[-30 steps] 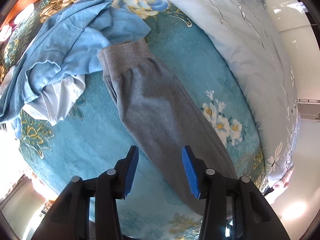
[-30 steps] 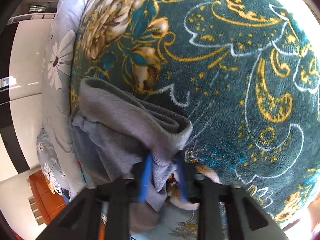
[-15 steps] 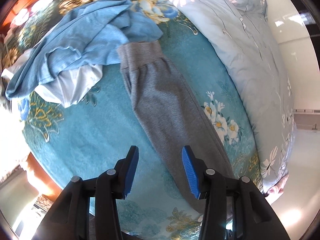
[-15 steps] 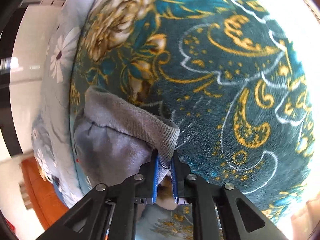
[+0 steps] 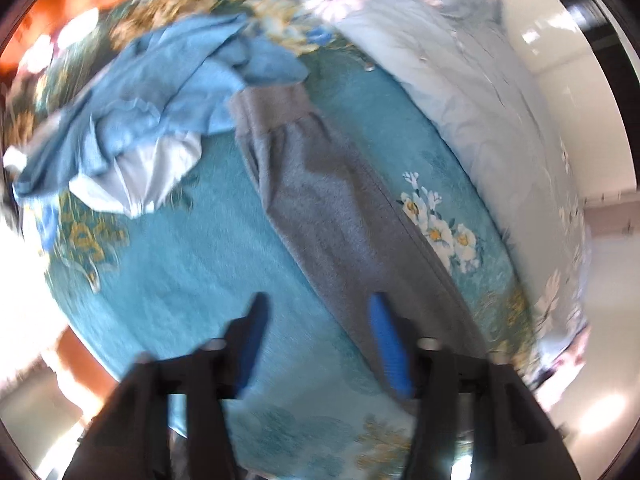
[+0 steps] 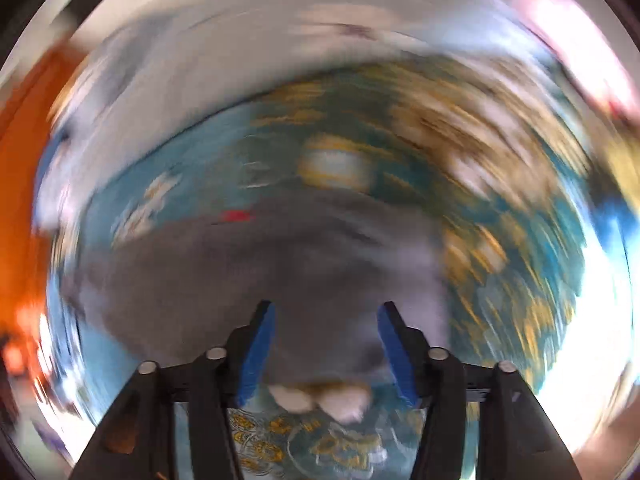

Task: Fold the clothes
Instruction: 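Pull the waistband with the right gripper to stretch the sweatpants straight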

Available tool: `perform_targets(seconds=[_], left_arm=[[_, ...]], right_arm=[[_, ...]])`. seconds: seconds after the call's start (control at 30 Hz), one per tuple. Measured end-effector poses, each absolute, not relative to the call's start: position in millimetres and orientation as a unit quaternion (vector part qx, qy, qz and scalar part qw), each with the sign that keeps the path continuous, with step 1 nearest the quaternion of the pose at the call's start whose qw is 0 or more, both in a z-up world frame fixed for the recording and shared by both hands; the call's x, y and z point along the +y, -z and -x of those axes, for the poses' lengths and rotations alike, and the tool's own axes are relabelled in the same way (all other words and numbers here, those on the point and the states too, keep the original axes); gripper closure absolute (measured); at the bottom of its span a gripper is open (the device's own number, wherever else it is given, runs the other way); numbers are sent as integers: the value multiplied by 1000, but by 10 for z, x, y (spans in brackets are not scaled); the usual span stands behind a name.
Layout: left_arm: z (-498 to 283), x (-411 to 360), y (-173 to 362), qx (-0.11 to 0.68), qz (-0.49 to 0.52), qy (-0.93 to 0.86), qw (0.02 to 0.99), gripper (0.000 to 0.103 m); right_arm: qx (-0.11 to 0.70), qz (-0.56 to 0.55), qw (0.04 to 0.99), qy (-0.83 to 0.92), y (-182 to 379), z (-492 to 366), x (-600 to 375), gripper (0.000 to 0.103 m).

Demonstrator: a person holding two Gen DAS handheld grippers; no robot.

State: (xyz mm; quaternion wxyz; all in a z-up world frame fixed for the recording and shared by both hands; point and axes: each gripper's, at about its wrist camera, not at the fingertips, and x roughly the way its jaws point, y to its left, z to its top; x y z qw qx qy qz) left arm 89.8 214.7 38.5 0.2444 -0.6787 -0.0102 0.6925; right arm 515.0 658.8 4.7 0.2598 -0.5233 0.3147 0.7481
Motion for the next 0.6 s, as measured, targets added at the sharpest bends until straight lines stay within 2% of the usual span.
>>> perform_targets(seconds=[0.13, 0.17, 0.2, 0.23, 0.3, 0.43, 0.6], left_arm=[[-935, 2235, -466, 25, 659, -698, 279, 36], [-936, 2250, -485, 31, 656, -697, 288, 32], [-944, 2267, -510, 40, 649, -700, 294, 22], [-950, 2284, -534, 49, 642, -704, 300, 17], [-954, 2320, -569, 61, 630, -707, 315, 17], [-993, 2495, -612, 117, 605, -704, 353, 17], [-1158, 2795, -689, 198, 542, -709, 405, 17]], right_arm=[[204, 557, 170, -787, 31, -4416, 6277, 38], [171, 564, 156, -793, 69, -4238, 6211, 38], [148, 569, 144, -796, 110, -4109, 6160, 35], [128, 574, 133, -798, 152, -3995, 6114, 28], [90, 582, 112, -800, 236, -3787, 6020, 22], [41, 599, 86, -795, 390, -3532, 5895, 17], [-40, 613, 52, -788, 554, -3437, 5686, 17]])
